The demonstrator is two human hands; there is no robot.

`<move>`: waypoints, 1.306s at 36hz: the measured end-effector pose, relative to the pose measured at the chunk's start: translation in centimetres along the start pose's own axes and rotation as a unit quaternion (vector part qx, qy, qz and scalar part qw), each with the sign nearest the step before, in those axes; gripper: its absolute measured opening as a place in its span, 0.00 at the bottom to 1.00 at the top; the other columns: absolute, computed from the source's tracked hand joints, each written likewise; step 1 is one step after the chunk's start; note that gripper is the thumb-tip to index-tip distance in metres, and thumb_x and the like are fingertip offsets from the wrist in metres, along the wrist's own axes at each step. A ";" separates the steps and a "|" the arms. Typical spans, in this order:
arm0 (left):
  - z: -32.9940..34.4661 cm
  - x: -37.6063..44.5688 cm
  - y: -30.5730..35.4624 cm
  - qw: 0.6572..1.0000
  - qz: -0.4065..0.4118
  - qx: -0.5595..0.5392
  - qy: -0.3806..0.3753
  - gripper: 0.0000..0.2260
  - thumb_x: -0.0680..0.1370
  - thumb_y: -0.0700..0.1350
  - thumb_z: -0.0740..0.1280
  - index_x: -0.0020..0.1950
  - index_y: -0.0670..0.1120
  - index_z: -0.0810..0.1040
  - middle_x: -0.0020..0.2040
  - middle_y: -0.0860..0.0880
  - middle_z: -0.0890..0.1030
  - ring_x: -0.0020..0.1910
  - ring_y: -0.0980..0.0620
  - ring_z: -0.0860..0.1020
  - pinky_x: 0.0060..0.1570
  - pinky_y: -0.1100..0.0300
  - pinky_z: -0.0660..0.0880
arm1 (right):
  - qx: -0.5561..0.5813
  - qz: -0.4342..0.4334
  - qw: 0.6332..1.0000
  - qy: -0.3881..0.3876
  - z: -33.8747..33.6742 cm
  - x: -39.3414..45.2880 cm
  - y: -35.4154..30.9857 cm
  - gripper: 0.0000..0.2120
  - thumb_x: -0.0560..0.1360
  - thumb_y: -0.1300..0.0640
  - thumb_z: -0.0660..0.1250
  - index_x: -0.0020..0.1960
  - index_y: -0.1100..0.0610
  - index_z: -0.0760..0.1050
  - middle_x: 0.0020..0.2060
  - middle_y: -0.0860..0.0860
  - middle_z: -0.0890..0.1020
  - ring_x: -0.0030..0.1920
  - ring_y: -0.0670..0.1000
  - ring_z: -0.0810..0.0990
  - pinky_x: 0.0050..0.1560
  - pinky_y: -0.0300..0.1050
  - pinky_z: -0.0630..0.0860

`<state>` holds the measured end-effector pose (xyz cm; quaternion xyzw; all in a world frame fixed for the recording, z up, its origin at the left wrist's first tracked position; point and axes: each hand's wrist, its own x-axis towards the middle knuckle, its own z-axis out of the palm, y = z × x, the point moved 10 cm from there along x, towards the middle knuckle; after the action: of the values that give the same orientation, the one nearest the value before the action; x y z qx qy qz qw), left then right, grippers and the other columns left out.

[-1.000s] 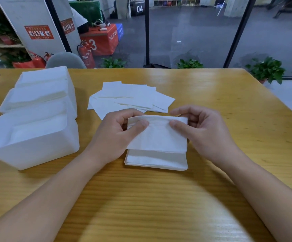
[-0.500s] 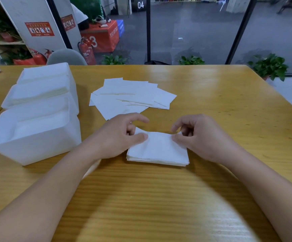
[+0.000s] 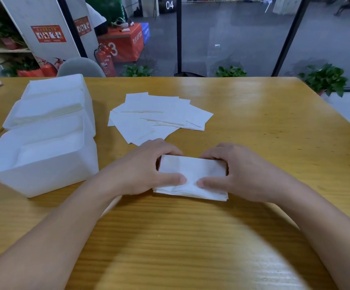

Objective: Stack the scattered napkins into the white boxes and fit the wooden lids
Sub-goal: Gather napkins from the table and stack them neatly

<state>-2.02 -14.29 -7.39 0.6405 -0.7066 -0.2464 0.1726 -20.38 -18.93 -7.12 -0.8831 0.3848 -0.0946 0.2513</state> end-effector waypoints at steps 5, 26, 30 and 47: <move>0.5 0.2 -0.2 1.000 0.000 0.005 -0.011 0.23 0.74 0.67 0.77 0.67 0.69 0.75 0.57 0.67 0.73 0.62 0.67 0.70 0.57 0.61 0.70 | 0.034 0.016 0.999 -0.018 0.5 -0.1 0.1 0.14 0.74 0.38 0.78 0.54 0.41 0.81 0.43 0.40 0.84 0.43 0.42 0.79 0.37 0.38 0.69; -0.9 -1.8 1.1 0.857 -0.015 -0.443 0.262 0.16 0.79 0.33 0.72 0.64 0.45 0.78 0.57 0.40 0.84 0.56 0.46 0.83 0.64 0.41 0.79 | 0.487 -0.023 0.853 0.186 -1.0 0.0 -0.8 0.15 0.83 0.66 0.71 0.68 0.59 0.76 0.58 0.51 0.87 0.58 0.49 0.85 0.56 0.44 0.80; -0.6 -2.8 0.7 0.866 -0.039 -0.410 0.283 0.20 0.73 0.36 0.71 0.63 0.51 0.76 0.51 0.46 0.80 0.47 0.50 0.78 0.50 0.48 0.76 | 0.477 -0.005 0.868 0.137 0.2 0.0 -1.1 0.20 0.80 0.62 0.75 0.69 0.55 0.75 0.59 0.50 0.88 0.61 0.50 0.86 0.61 0.47 0.81; -0.2 -3.9 1.0 0.888 -0.039 -0.339 0.307 0.37 0.75 0.32 0.70 0.76 0.62 0.68 0.64 0.51 0.79 0.47 0.50 0.79 0.44 0.62 0.77 | 0.430 0.024 0.889 0.155 0.6 -0.2 -0.6 0.24 0.72 0.52 0.79 0.64 0.41 0.74 0.56 0.58 0.87 0.46 0.65 0.85 0.55 0.68 0.81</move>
<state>-2.30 -10.43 -6.34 0.6139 -0.4660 -0.2689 0.5776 -19.87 -18.23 -7.29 -0.6536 0.3614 -0.3801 0.5457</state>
